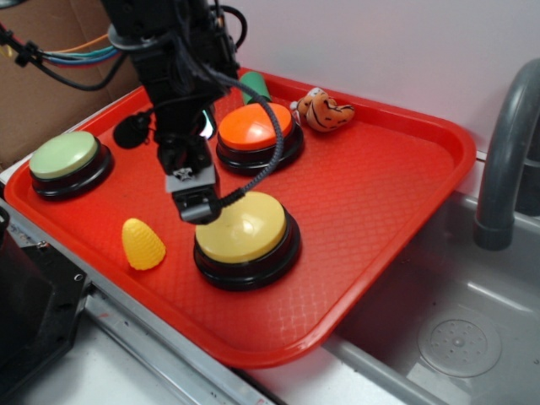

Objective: Push the yellow button.

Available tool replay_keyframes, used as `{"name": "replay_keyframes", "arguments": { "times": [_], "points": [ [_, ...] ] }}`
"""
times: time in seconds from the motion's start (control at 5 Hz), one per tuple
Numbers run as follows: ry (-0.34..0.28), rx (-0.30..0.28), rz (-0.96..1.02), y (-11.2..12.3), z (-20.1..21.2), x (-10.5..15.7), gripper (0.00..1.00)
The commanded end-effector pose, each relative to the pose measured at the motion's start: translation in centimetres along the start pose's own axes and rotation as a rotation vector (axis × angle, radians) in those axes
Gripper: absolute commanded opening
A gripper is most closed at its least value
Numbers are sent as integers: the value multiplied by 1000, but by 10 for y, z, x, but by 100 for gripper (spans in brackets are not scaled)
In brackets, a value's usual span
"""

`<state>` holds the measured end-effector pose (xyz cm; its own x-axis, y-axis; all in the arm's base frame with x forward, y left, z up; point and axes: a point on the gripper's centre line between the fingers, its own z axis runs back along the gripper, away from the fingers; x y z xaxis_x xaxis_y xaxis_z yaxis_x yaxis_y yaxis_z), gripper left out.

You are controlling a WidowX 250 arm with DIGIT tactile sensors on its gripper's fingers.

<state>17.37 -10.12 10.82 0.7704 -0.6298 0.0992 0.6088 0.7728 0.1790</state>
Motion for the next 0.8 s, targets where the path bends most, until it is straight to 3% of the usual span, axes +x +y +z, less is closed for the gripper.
{"name": "replay_keyframes", "arguments": {
  "times": [0.0, 0.2, 0.6],
  "points": [
    [-32, 3, 0, -1, 7, 6, 100],
    [130, -143, 20, -6, -39, 4, 100],
    [153, -157, 4, -11, -71, 7, 100]
  ]
}}
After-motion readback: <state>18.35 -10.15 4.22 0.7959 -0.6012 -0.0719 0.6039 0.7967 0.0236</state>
